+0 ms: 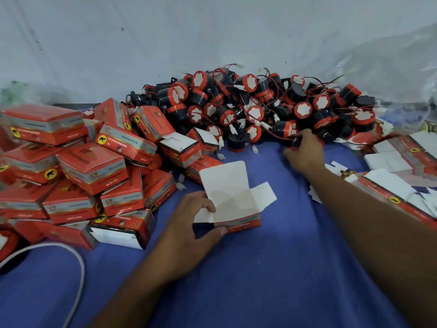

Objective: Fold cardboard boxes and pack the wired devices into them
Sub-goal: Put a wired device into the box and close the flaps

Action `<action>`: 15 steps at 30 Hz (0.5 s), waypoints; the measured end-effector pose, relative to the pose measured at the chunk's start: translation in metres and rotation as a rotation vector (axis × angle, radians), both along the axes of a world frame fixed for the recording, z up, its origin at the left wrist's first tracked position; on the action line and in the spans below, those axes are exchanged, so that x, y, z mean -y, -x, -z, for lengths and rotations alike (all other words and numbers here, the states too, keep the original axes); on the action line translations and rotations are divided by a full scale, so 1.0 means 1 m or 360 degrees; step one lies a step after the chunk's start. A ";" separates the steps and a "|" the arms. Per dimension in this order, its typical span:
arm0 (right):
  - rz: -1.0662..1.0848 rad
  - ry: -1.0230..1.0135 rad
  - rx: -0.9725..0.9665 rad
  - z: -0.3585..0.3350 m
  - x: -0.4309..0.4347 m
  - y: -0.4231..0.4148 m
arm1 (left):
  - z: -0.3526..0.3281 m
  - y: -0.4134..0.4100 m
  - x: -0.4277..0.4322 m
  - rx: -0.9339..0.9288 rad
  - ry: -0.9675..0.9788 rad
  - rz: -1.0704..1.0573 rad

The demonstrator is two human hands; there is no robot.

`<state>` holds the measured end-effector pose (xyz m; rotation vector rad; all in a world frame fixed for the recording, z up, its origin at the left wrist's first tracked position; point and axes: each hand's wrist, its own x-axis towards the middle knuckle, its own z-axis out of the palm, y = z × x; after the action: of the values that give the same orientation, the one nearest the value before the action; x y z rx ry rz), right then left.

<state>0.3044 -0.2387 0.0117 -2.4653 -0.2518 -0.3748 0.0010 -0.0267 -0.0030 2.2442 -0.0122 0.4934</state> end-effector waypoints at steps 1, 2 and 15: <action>-0.0041 0.0071 0.0004 -0.001 -0.001 0.008 | 0.001 0.000 0.000 0.0000 0.0022 0.0003; -0.0073 0.0161 0.0009 -0.002 0.000 0.019 | 0.001 0.000 0.000 -0.0006 0.0040 0.0001; -0.0731 -0.1359 -0.0067 -0.062 0.025 0.178 | 0.003 0.001 0.002 -0.0077 0.0204 -0.0056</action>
<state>0.1263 -0.2642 0.0741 -1.5190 -0.5052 -0.1721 -0.0001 -0.0287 -0.0061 2.1329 0.0823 0.4459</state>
